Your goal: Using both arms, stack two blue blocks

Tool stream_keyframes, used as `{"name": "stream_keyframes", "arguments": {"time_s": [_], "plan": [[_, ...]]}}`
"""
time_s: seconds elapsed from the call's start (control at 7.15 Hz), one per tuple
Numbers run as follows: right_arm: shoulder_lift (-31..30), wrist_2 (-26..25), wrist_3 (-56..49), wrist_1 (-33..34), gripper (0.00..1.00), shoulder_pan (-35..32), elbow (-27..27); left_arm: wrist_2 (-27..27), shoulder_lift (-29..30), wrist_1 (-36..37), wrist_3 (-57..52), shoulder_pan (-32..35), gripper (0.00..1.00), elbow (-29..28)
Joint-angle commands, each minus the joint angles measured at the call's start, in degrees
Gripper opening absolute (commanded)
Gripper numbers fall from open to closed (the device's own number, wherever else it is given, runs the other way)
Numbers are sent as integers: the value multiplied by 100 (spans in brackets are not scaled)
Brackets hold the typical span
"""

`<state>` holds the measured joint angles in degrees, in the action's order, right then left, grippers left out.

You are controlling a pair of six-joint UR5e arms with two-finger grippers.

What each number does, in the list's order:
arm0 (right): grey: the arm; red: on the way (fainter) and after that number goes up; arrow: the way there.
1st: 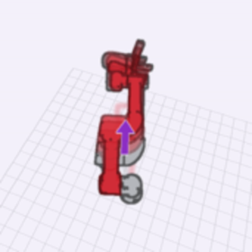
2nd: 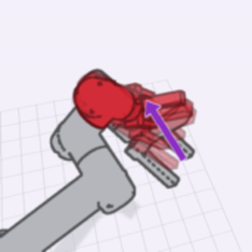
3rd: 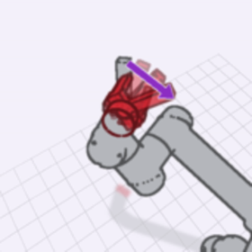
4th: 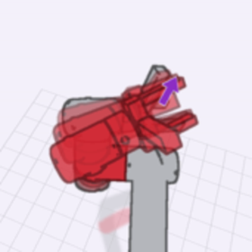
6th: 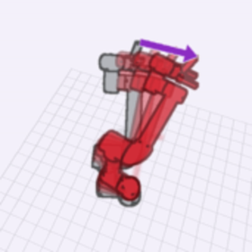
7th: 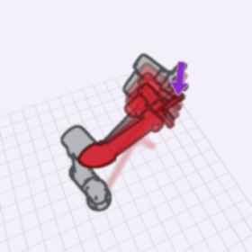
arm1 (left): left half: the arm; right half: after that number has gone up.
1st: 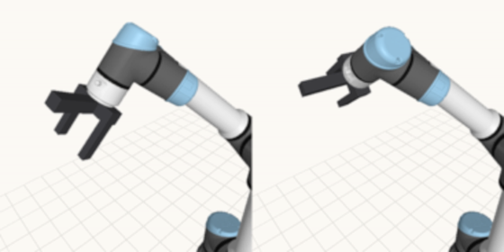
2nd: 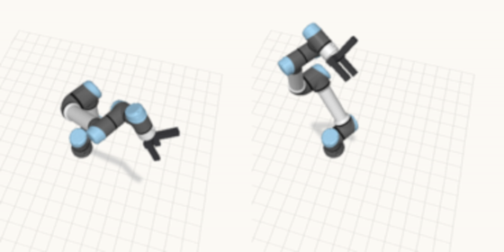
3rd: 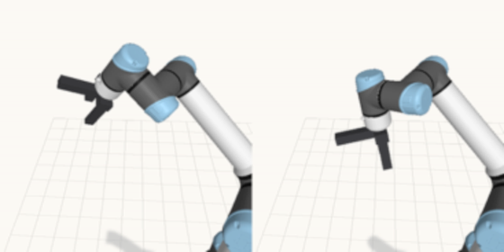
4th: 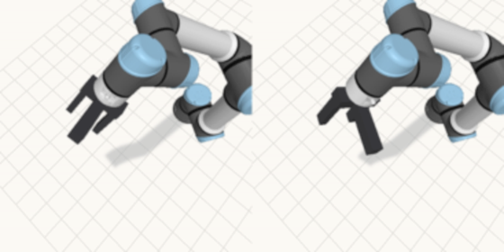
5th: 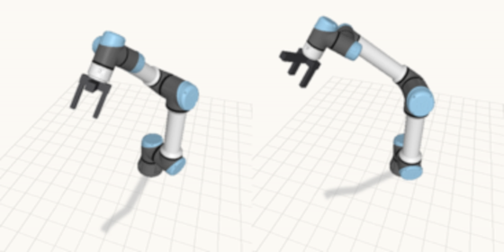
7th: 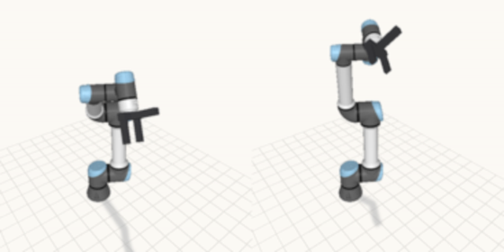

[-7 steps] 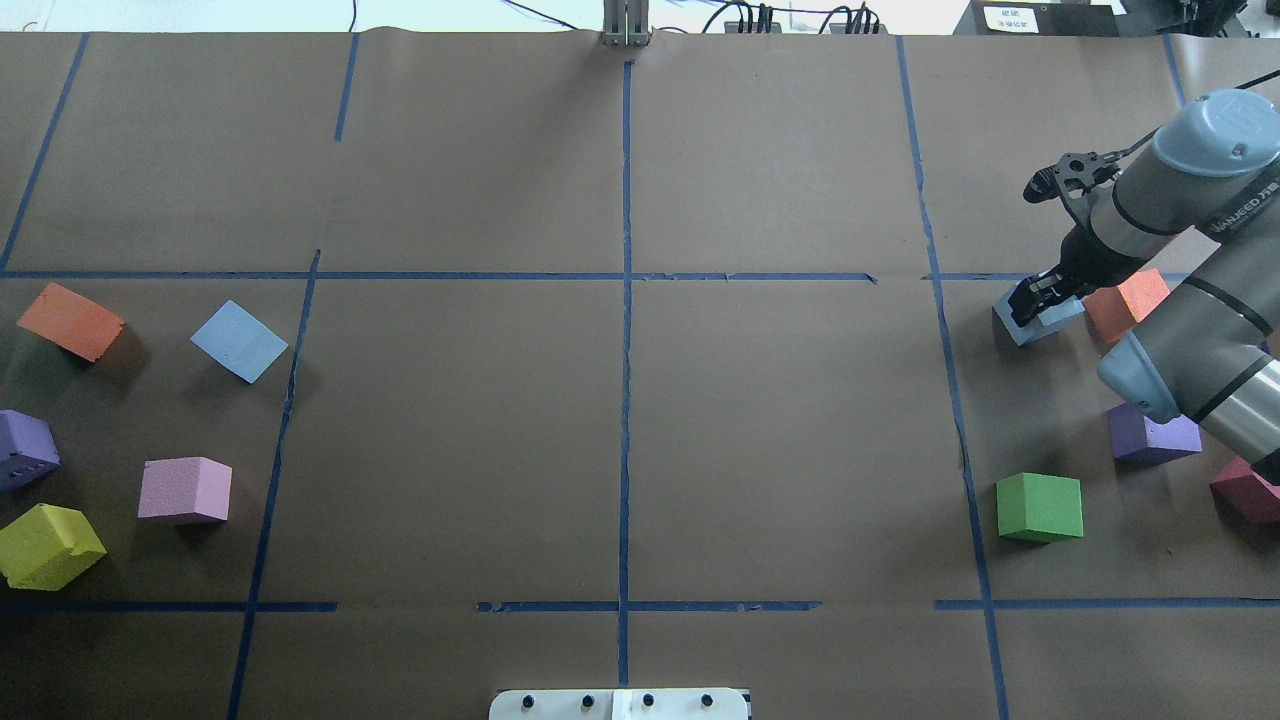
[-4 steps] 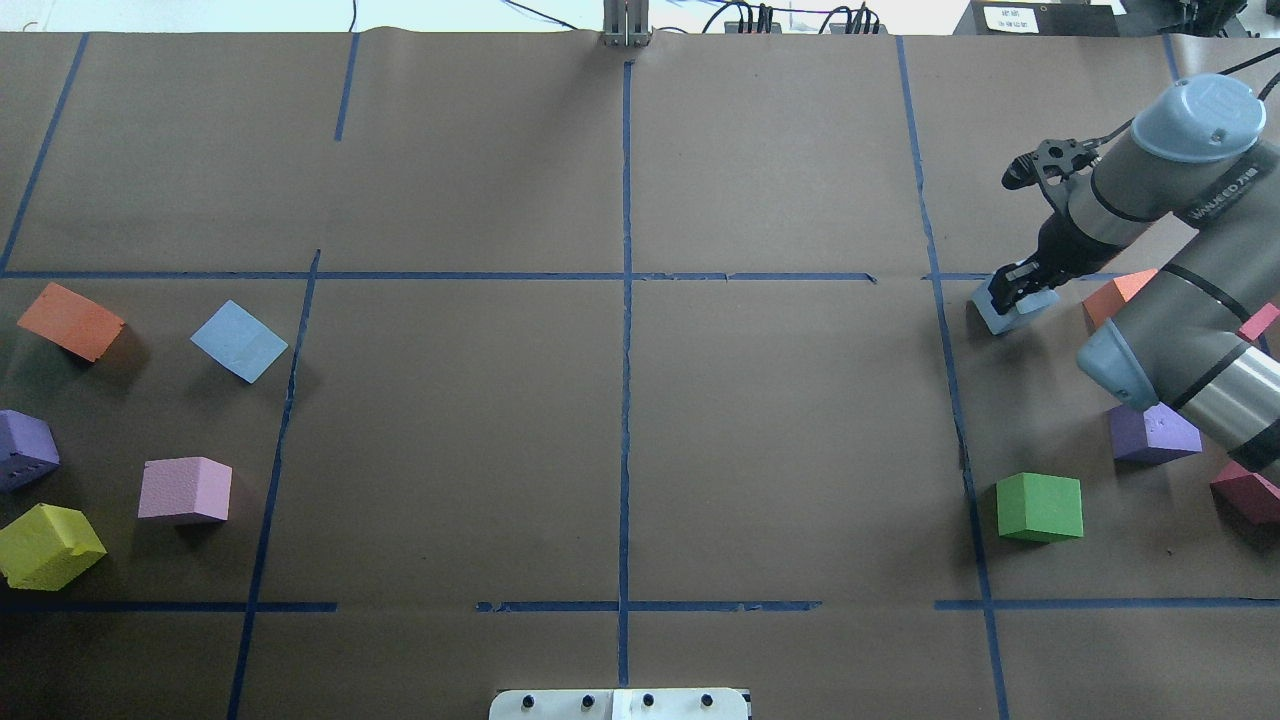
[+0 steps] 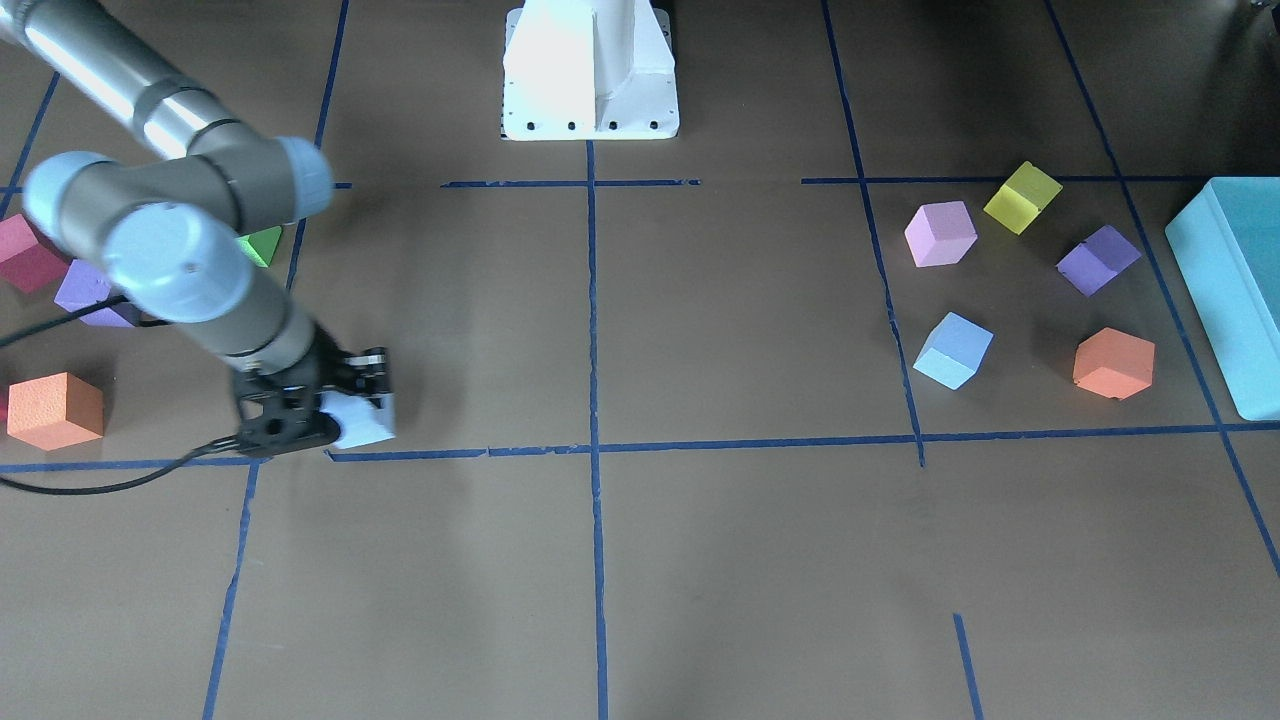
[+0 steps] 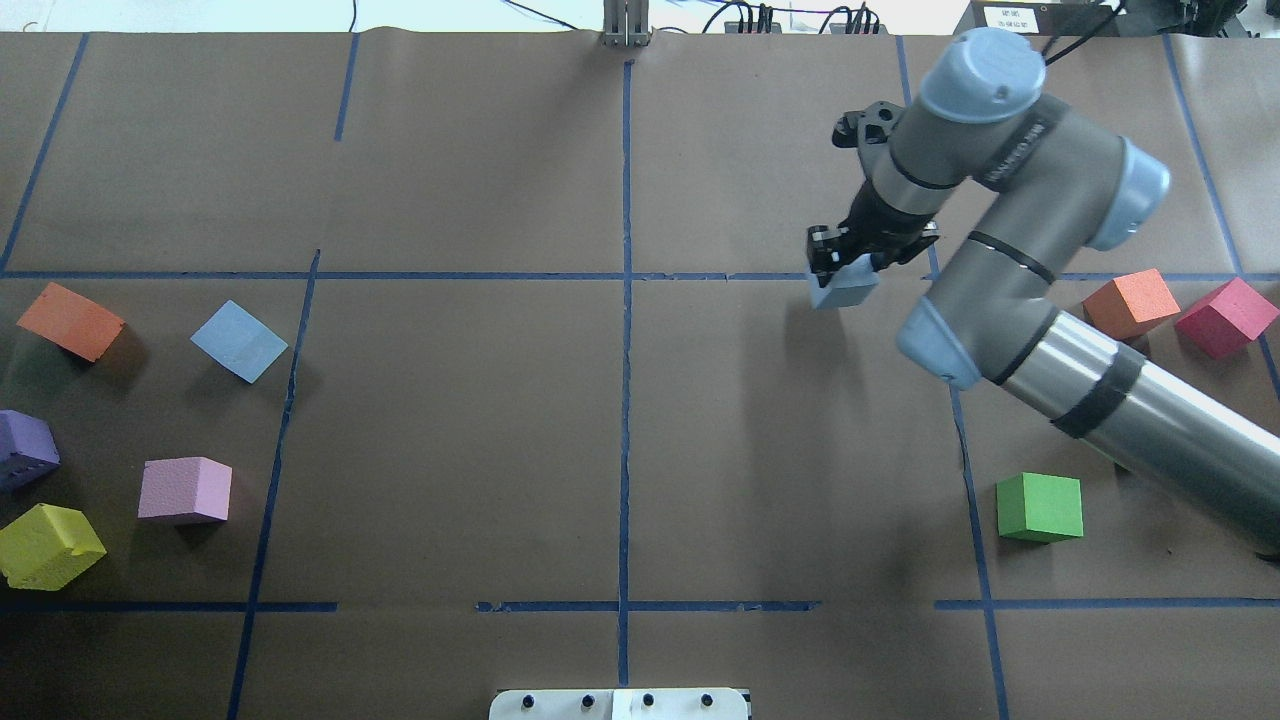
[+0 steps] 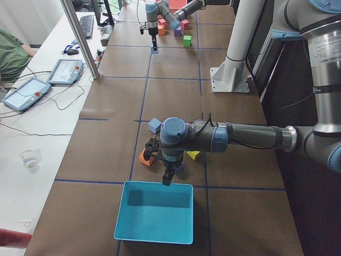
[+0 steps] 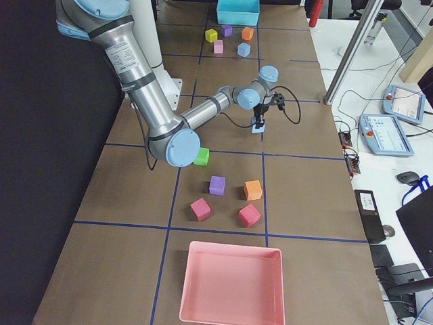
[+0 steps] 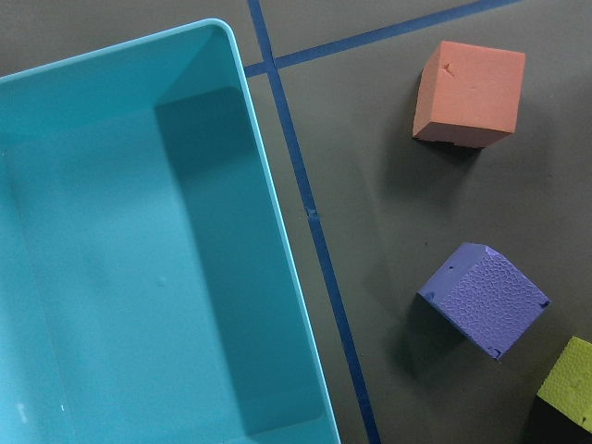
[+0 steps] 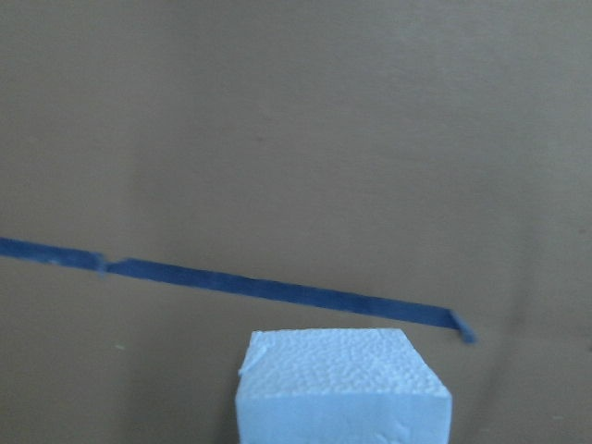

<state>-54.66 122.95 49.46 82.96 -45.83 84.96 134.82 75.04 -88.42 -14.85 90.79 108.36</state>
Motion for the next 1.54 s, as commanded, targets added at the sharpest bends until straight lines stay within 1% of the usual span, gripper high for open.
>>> {"name": "stream_keyframes", "arguments": {"time_s": [0.0,0.14,0.28,0.42,0.56,0.7,0.98,1.12,1.26,1.4], "plan": [[1320,-759,1412,133,34,844,-766,0,-7,0,0,9,100,9],[1657,-1050,1678,124,34,1091,-1075,0,-7,0,0,9,100,18],[1948,-1071,1881,124,35,1233,-1374,0,-16,0,0,18,100,27],[2142,-1158,1978,115,37,1339,-1621,0,-42,0,0,9,100,97],[2126,-1194,1971,115,59,1384,-1623,0,-68,0,0,9,100,132],[2109,-1342,1901,115,99,1428,-1632,0,-68,0,0,9,100,141],[2126,-1326,1856,133,99,1393,-1510,0,-68,0,0,9,100,150],[2118,-1169,1856,237,100,1201,-1283,0,-77,0,0,9,100,176],[2126,-1054,1778,560,100,1008,-950,-9,-77,0,0,18,100,176],[2092,-853,1438,990,100,693,-599,-52,-68,0,9,9,100,168]]}}
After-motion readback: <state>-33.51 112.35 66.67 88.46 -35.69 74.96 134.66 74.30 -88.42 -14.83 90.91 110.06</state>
